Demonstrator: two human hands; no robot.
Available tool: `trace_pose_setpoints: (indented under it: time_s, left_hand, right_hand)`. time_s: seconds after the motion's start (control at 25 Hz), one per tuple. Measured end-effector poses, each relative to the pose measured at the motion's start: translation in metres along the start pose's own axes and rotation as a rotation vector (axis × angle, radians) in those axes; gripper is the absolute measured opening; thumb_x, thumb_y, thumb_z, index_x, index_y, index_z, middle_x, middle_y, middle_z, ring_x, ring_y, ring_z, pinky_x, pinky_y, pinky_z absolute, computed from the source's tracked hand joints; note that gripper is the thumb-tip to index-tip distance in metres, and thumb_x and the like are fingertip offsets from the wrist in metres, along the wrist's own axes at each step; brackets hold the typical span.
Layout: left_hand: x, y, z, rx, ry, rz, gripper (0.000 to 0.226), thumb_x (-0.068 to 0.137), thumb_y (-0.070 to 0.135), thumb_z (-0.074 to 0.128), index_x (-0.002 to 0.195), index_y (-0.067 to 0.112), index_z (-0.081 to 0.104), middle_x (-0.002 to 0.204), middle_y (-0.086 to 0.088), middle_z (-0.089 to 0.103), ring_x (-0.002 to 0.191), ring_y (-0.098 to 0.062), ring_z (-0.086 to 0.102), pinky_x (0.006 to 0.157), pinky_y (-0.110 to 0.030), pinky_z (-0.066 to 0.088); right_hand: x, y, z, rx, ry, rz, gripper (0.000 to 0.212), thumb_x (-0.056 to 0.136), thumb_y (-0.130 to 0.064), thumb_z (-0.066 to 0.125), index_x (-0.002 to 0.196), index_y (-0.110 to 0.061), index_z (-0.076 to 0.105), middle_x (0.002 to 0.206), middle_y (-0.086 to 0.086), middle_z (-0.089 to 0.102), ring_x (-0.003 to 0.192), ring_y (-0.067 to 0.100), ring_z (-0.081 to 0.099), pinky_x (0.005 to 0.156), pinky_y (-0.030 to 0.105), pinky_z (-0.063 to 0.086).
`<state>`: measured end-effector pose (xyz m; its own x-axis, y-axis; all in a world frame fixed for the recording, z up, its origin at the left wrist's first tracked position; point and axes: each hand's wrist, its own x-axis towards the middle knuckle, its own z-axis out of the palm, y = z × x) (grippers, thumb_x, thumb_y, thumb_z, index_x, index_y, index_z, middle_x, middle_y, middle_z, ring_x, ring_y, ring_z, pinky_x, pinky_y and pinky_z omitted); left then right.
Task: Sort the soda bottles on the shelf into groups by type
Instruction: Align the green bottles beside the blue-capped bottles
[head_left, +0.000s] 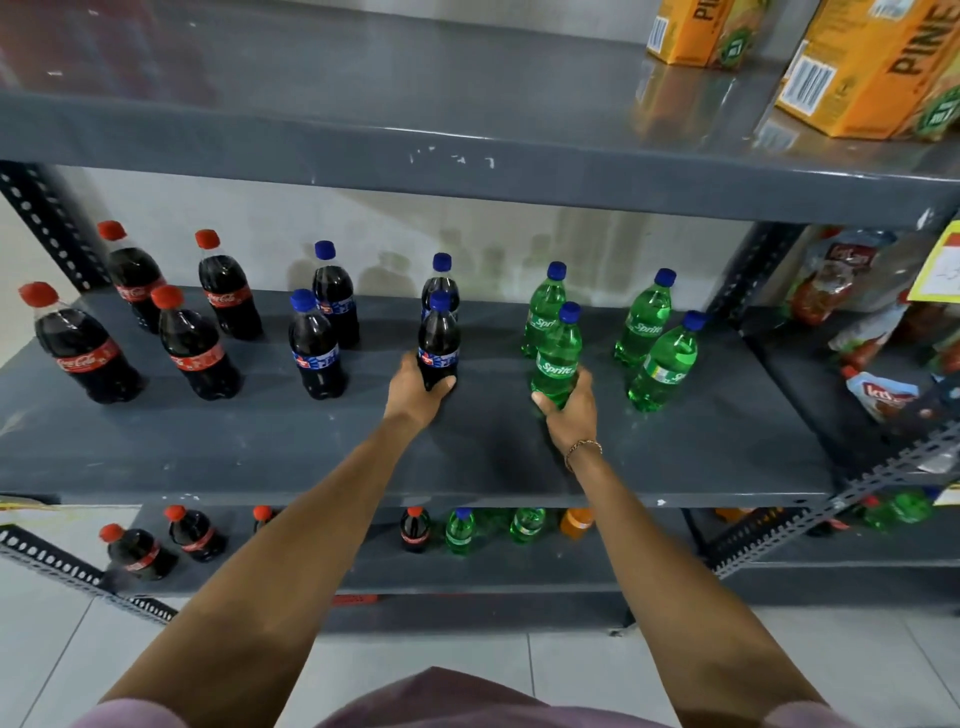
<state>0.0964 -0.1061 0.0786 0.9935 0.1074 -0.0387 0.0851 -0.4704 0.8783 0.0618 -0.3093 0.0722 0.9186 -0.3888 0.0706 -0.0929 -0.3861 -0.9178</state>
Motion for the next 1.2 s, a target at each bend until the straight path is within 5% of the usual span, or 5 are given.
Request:
trace_pose_setpoints:
  time_s: [0.56,0.64,0.8,1.0,1.2]
  left_hand:
    - [-0.010,-0.008,0.001,0.033,0.138,-0.097,0.041,0.078,0.016,0.071,0.107,0.003,0.044,0.118,-0.017,0.050,0.111,-0.029,0.049,0.089,-0.031,0.040]
    - [-0.021,-0.009,0.010,0.068,0.121,-0.140,0.026,0.080,0.019,0.068,0.095,0.004,0.054,0.104,-0.014,0.062,0.101,-0.028,0.057,0.079,-0.029,0.044]
    - [-0.036,0.021,0.043,0.065,-0.085,0.022,0.028,0.078,0.020,0.071,0.099,0.003,0.062,0.095,-0.007,0.065,0.092,-0.019,0.060,0.066,-0.005,0.039]
    - [-0.023,0.063,0.074,0.050,-0.262,0.090,0.091,0.075,0.023,0.076,0.144,0.003,0.021,0.149,-0.012,0.032,0.135,-0.025,0.033,0.107,-0.030,0.029]
    - [-0.024,0.074,0.096,-0.001,-0.249,0.095,0.075,0.074,0.017,0.076,0.135,0.007,0.034,0.133,-0.010,0.050,0.123,-0.026,0.047,0.085,-0.020,0.033]
  right_hand:
    - [0.003,0.019,-0.010,0.041,-0.038,-0.006,0.066,0.077,0.005,0.063,0.133,-0.006,0.031,0.116,-0.001,0.045,0.108,0.011,0.046,0.092,0.017,0.040]
    - [-0.001,0.026,-0.019,0.049,0.086,0.032,0.045,0.079,0.015,0.049,0.119,-0.005,0.040,0.107,0.005,0.047,0.098,0.014,0.049,0.075,0.004,0.042]
    - [-0.002,0.033,-0.042,0.102,0.508,0.042,0.031,0.076,0.017,0.053,0.093,-0.008,0.044,0.094,0.010,0.042,0.069,0.012,0.045,0.070,0.022,0.047]
    - [0.024,0.043,-0.077,0.029,0.479,0.064,0.052,0.069,-0.003,0.075,0.107,0.008,0.042,0.113,0.026,0.043,0.104,0.036,0.047,0.095,0.040,0.039]
    - [0.039,0.047,-0.094,-0.032,0.361,0.075,0.072,0.067,-0.009,0.079,0.123,0.007,0.038,0.125,0.026,0.046,0.117,0.036,0.044,0.102,0.041,0.036]
